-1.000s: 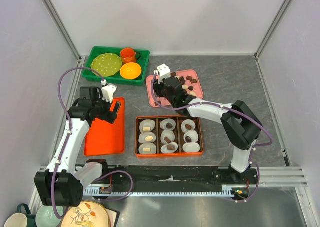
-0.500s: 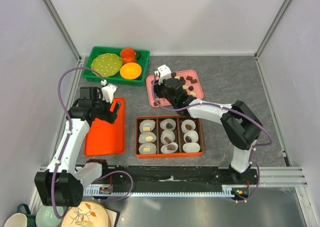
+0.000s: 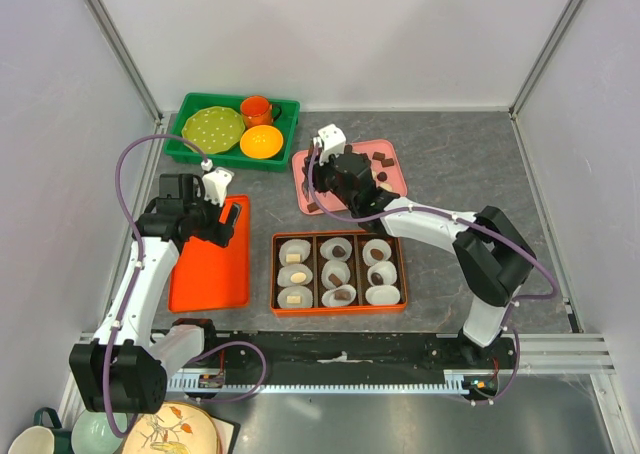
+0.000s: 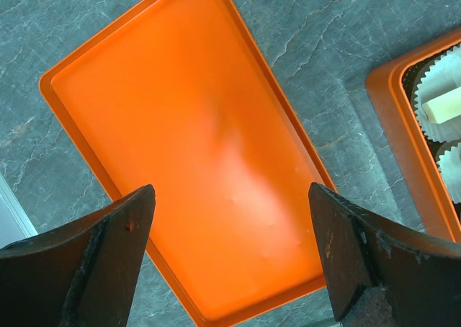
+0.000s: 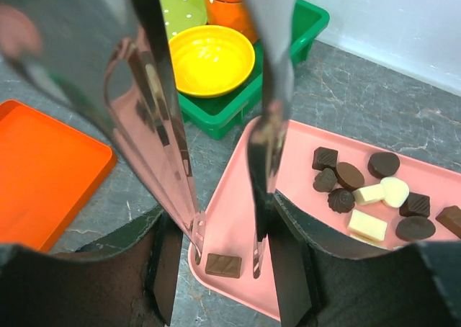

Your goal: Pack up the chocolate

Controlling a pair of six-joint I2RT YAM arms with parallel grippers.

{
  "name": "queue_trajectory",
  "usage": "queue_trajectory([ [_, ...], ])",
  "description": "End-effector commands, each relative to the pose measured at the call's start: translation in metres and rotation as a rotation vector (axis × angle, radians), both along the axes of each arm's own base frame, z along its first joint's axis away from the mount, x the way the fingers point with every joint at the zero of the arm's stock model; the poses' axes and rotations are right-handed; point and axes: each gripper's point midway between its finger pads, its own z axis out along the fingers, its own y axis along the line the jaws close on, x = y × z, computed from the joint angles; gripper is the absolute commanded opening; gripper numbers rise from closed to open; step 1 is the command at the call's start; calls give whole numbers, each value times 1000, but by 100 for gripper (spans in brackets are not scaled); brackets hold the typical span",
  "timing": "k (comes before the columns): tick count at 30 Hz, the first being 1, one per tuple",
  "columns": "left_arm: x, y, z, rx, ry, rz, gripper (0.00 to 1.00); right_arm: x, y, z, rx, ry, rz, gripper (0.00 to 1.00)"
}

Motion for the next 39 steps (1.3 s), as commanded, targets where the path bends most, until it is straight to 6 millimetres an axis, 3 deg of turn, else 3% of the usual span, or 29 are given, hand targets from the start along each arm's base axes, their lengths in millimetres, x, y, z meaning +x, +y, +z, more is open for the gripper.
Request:
queue_trajectory([
  [1,7,2,10,13,-50,-22,94,-3,7,25,59,-36,30,54],
  [18,6,4,10,21,-53,-19,94,5,12,-32,-11,48,18,55],
  [25,6,5,9,23,-50,-16,94,4,7,-41,-33,55,13,52],
  [29,4,6,7,23,-45,-15,94,8,0,-34,-41,33,-9,43],
  [32,4,6,8,24,-50,-16,94,13,-7,-17,-32,10,-24,37],
  [38,3,5,8,19,-52,-18,94,9,-23,35,-20,-69,-48,33],
  [39,3,5,8,22,-53,-18,94,3,-29,53,1,-91,-52,33],
])
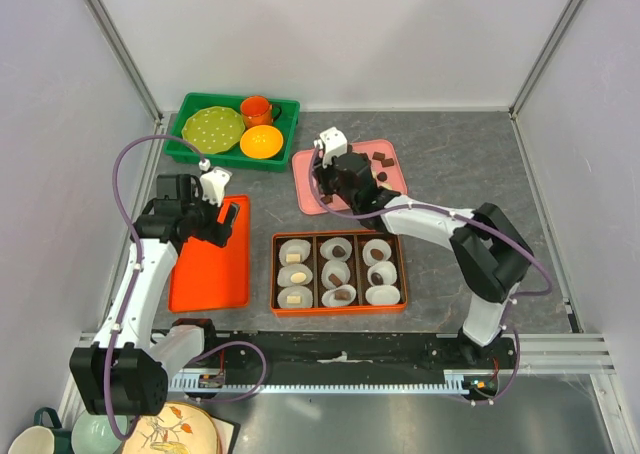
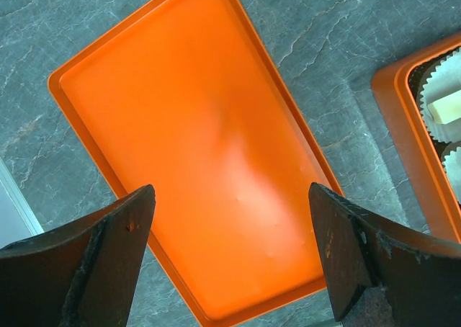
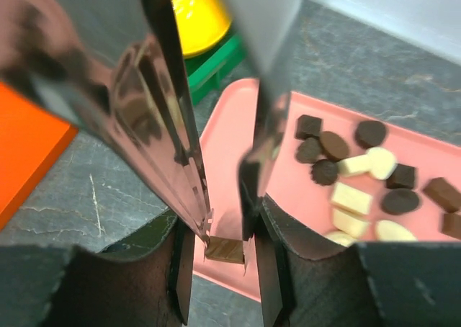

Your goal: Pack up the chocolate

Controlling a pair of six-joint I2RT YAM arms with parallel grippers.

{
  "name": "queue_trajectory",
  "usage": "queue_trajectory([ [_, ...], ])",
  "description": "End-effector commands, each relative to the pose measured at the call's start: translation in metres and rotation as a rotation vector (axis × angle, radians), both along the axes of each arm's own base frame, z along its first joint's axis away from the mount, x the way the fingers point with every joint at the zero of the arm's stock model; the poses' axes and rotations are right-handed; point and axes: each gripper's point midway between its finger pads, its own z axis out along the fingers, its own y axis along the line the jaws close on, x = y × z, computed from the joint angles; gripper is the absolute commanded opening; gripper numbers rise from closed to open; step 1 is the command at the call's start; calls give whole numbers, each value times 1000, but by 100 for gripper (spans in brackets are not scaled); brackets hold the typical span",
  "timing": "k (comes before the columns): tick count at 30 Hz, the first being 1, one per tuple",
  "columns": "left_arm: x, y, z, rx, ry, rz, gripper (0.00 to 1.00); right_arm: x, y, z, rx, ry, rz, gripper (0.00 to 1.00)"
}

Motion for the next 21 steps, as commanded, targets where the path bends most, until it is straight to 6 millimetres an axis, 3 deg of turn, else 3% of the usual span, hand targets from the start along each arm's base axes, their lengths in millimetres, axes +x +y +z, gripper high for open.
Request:
queue_trajectory([
  [1,3,1,5,16,-38,-25,94,-9,-21,93,84,-148,-29,33],
  [5,2,0,4,13,-38,-28,94,-42,-61,121,103,-135,-101,33],
  [6,2,1,4,15,-39,-28,94,-51,-70,112,74,-96,-110,33],
  [8,2,1,5,18,-44,-29,94,-79,-87,117,81,-81,-128,33],
  [10,1,1,6,19,-47,-31,94,-103,-103,101,33,-19,-138,33],
  [11,1,1,6,20,-49,-34,94,-121,-111,106,45,-15,-131,32],
  [12,0,1,6,21,-51,-33,94,-134,-124,92,8,39,-155,32],
  [14,-1,1,5,20,-46,-34,94,-157,-141,92,0,59,-170,33],
  [15,0,1,5,18,-46,-34,94,-169,-153,79,-46,115,-188,32],
  [21,1,-2,8,1,-45,-33,94,-217,-174,67,-24,238,-152,31],
])
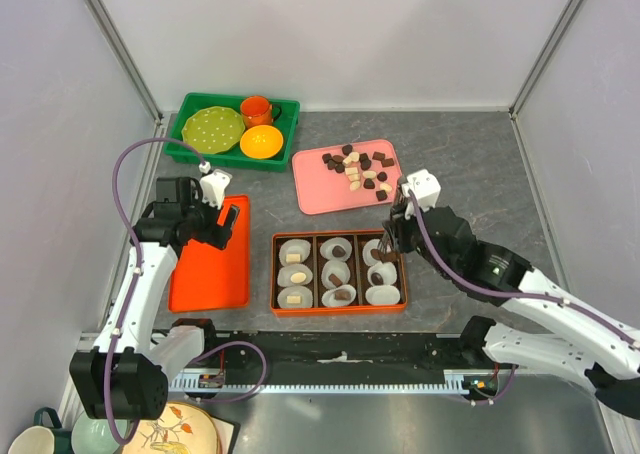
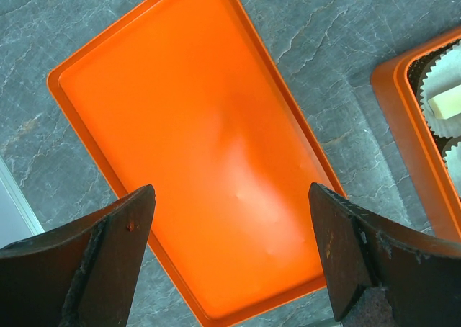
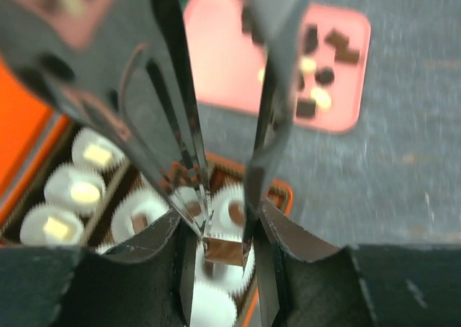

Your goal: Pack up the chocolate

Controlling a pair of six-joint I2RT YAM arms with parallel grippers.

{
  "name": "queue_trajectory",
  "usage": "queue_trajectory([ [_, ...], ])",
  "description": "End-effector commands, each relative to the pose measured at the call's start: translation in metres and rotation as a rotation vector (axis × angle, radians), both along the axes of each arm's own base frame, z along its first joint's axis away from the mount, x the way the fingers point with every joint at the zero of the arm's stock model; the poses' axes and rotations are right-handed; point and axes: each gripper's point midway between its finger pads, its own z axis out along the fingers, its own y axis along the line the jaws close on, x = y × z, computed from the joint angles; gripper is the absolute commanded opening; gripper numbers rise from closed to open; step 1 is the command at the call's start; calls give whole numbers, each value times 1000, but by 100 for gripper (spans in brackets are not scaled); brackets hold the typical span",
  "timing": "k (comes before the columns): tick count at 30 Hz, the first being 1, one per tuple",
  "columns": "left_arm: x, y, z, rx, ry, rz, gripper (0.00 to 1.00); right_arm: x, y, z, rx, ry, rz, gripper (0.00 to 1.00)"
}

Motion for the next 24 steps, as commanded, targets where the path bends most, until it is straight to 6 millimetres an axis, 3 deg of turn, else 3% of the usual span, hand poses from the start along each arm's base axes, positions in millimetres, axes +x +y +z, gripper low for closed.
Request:
queue_trajectory([
  [1,5,-3,9,-7,-39,-26,94,-34,-26,-33,-33,156,-31,31],
  [8,6,-2,12,-8,-34,-18,94,-54,-16,-48,3,216,42,31],
  [24,6,-1,15,-7,-38,-12,94,-57,8,-53,76,197,86,34],
])
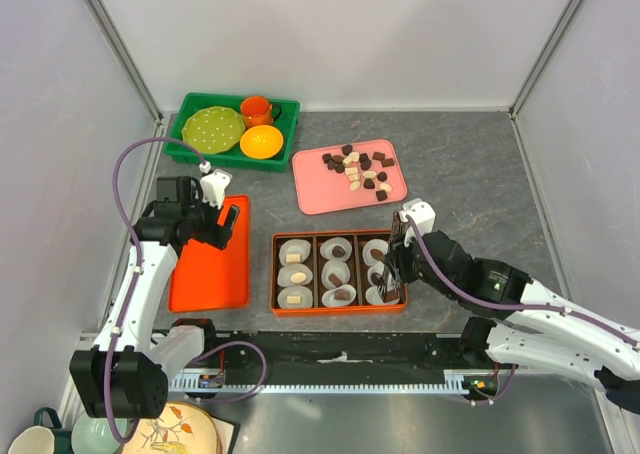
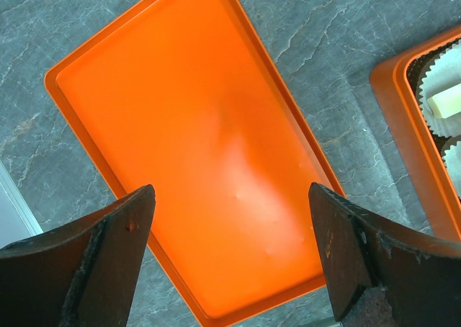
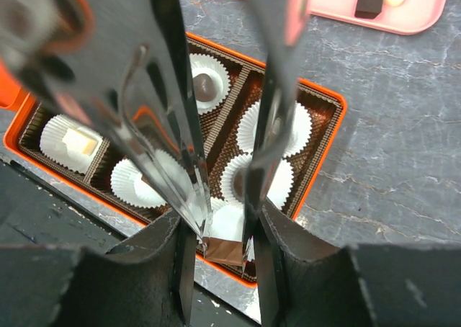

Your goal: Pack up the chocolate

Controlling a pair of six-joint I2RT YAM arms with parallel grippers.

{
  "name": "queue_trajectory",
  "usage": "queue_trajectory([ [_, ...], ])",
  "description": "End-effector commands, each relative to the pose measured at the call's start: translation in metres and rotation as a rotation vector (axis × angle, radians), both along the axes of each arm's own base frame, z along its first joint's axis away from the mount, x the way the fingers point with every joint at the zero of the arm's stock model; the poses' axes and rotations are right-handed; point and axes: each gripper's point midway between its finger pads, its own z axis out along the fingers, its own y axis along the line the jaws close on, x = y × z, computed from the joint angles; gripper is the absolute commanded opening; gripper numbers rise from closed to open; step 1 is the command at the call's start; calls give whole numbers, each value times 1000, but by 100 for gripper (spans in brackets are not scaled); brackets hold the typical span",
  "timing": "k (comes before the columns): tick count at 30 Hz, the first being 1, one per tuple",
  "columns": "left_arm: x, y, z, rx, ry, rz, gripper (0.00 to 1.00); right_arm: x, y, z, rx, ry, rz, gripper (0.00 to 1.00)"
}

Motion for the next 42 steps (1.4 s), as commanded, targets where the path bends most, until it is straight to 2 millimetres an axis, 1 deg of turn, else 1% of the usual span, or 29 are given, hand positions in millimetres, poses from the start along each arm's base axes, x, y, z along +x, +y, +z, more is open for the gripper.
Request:
queue_trajectory([
  [1,6,0,16,-2,-46,-10,94,4,13,12,79,-28,-4,34],
  [2,5,0,16,0,-44,-8,94,3,14,11,76,-28,-4,36],
  [10,5,1,16,6,-47,-10,94,4,13,11,68,-47,-18,42],
  [15,5,2,18,10,-56,-9,95,7,8,12,51,-64,-38,46],
  [25,4,1,18,9,-58,-14,95,13,4,27,50,-100,-65,48],
  [26,4,1,18,9,-57,-14,95,13,2,29,49,-107,-71,47],
  [27,4,1,18,11,-60,-13,95,15,1,36,61,-120,-80,46],
  [28,4,1,19,12,-61,-14,95,18,-5,42,56,-141,-110,42],
  [29,4,2,19,14,-63,-16,95,20,-8,49,61,-159,-123,41],
  [30,4,2,19,15,-63,-15,95,22,-11,63,85,-185,-139,40],
  [32,3,2,20,17,-68,-17,95,30,-26,78,52,-235,-204,35],
  [33,4,2,20,19,-70,-17,95,34,-31,92,47,-259,-240,35],
  [34,3,2,20,17,-70,-19,95,36,-40,93,-3,-269,-259,34],
  [35,3,1,21,11,-72,-22,95,41,-51,98,-38,-292,-317,34],
  [36,3,0,20,8,-71,-23,95,46,-54,106,-61,-297,-338,34],
  [37,3,-1,20,5,-71,-25,95,47,-60,103,-109,-288,-355,34],
  [38,3,-2,20,-3,-74,-27,95,58,-69,103,-145,-275,-401,34],
  [40,3,-5,19,-16,-72,-36,95,69,-78,95,-176,-228,-423,35],
  [41,3,-5,19,-19,-73,-37,95,83,-90,83,-197,-169,-444,35],
  [42,4,-6,18,-22,-73,-40,95,92,-93,82,-183,-149,-451,34],
])
